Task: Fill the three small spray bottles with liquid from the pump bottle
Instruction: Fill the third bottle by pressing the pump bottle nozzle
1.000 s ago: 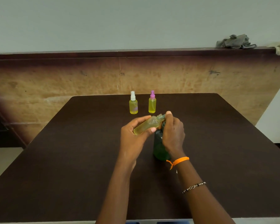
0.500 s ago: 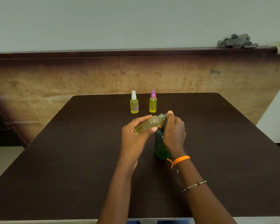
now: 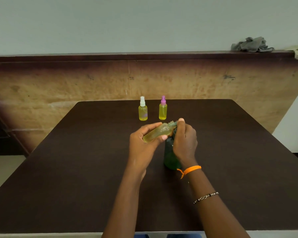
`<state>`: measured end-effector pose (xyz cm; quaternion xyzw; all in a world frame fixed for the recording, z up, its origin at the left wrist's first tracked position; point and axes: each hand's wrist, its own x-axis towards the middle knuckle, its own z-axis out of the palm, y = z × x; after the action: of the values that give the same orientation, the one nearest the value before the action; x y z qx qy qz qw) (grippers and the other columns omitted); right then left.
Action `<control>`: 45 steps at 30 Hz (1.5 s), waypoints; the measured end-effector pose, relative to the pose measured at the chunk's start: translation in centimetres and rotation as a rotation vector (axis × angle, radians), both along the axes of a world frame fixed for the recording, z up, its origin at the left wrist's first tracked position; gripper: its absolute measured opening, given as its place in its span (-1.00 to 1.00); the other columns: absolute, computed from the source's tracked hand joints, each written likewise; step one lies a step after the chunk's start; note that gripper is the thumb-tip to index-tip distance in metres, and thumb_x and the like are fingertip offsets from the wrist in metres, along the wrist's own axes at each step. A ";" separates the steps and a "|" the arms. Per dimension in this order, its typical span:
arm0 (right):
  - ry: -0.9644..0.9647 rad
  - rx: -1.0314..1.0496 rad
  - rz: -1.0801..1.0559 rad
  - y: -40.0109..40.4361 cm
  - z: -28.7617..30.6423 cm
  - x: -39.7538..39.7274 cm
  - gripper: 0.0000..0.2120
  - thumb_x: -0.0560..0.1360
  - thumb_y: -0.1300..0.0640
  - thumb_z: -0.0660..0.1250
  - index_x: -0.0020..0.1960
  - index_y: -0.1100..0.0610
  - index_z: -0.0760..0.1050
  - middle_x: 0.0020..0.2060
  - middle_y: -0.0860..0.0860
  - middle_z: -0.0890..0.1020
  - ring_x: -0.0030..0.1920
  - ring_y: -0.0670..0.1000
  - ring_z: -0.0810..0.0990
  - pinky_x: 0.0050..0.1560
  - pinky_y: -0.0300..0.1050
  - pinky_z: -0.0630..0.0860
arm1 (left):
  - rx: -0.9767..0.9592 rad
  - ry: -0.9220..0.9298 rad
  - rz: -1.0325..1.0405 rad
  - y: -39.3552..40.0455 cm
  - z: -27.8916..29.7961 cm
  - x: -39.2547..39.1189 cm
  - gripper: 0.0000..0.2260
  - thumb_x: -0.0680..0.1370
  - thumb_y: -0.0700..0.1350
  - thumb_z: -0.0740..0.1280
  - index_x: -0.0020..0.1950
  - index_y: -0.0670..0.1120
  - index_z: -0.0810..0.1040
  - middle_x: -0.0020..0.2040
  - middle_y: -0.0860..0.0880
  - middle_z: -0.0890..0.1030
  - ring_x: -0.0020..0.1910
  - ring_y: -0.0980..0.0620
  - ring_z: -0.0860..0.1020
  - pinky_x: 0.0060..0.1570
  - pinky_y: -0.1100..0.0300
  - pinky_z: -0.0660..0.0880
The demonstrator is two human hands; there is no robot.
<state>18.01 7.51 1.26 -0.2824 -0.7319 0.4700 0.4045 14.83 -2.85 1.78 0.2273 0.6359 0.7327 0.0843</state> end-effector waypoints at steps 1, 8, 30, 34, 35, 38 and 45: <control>0.001 0.010 -0.004 0.0 -0.1 0.0 -0.50 0.63 0.05 0.05 -0.49 0.05 0.25 -0.53 -0.07 0.37 -0.44 -0.06 0.34 -0.30 -0.08 0.25 | -0.005 -0.001 0.002 0.0 -0.1 0.0 -0.67 0.39 -0.32 0.46 0.10 -0.07 0.62 -0.01 0.05 0.67 -0.02 0.23 0.62 -0.08 0.38 0.53; -0.008 0.002 0.005 0.0 0.0 0.0 -0.47 0.62 -0.07 0.05 -0.51 0.03 0.26 -0.54 -0.10 0.38 -0.44 -0.10 0.36 -0.31 -0.12 0.28 | 0.016 -0.013 -0.004 0.0 0.0 0.0 -0.69 0.40 -0.31 0.46 0.10 -0.06 0.62 -0.01 0.05 0.67 0.00 0.21 0.62 -0.06 0.36 0.55; -0.010 -0.036 -0.013 0.0 0.3 0.1 -0.49 0.63 0.02 0.07 -0.49 0.05 0.26 -0.52 -0.08 0.39 -0.43 -0.09 0.36 -0.30 -0.11 0.28 | 0.004 -0.014 -0.005 0.1 0.1 0.0 -0.68 0.39 -0.32 0.46 0.09 -0.06 0.62 -0.02 0.05 0.67 -0.03 0.23 0.62 -0.14 0.42 0.50; -0.008 -0.025 -0.014 0.0 0.2 0.0 -0.50 0.62 0.00 0.06 -0.49 0.06 0.26 -0.52 -0.07 0.38 -0.43 -0.08 0.35 -0.29 -0.09 0.26 | 0.001 -0.014 -0.005 0.1 0.0 0.2 -0.68 0.39 -0.32 0.46 0.09 -0.06 0.62 -0.02 0.05 0.67 -0.03 0.24 0.62 -0.12 0.41 0.51; -0.012 -0.026 -0.008 -0.1 0.3 0.1 -0.49 0.63 -0.01 0.06 -0.49 0.06 0.27 -0.52 -0.08 0.39 -0.43 -0.09 0.36 -0.29 -0.10 0.27 | 0.004 -0.015 -0.003 0.1 0.1 0.2 -0.68 0.39 -0.32 0.46 0.08 -0.05 0.62 -0.02 0.06 0.67 -0.03 0.24 0.62 -0.12 0.40 0.52; -0.039 -0.014 0.015 -0.2 0.3 0.3 -0.48 0.61 -0.13 0.02 -0.47 0.06 0.31 -0.50 -0.09 0.42 -0.40 -0.11 0.39 -0.27 -0.16 0.30 | 0.018 -0.013 -0.002 0.0 0.3 0.2 -0.69 0.40 -0.31 0.46 0.07 -0.03 0.62 -0.02 0.07 0.67 -0.02 0.23 0.62 -0.11 0.40 0.52; -0.034 -0.054 -0.001 -0.1 0.5 0.1 -0.51 0.62 0.02 0.07 -0.48 0.07 0.29 -0.49 -0.05 0.41 -0.40 -0.07 0.37 -0.28 -0.08 0.27 | 0.013 -0.017 -0.002 -0.1 0.1 0.2 -0.69 0.39 -0.32 0.46 0.07 -0.03 0.62 -0.02 0.05 0.67 -0.03 0.24 0.62 -0.13 0.41 0.51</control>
<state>18.11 7.45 1.72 -0.3014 -0.7258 0.4844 0.3844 15.08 -2.94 1.90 0.2219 0.6304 0.7386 0.0889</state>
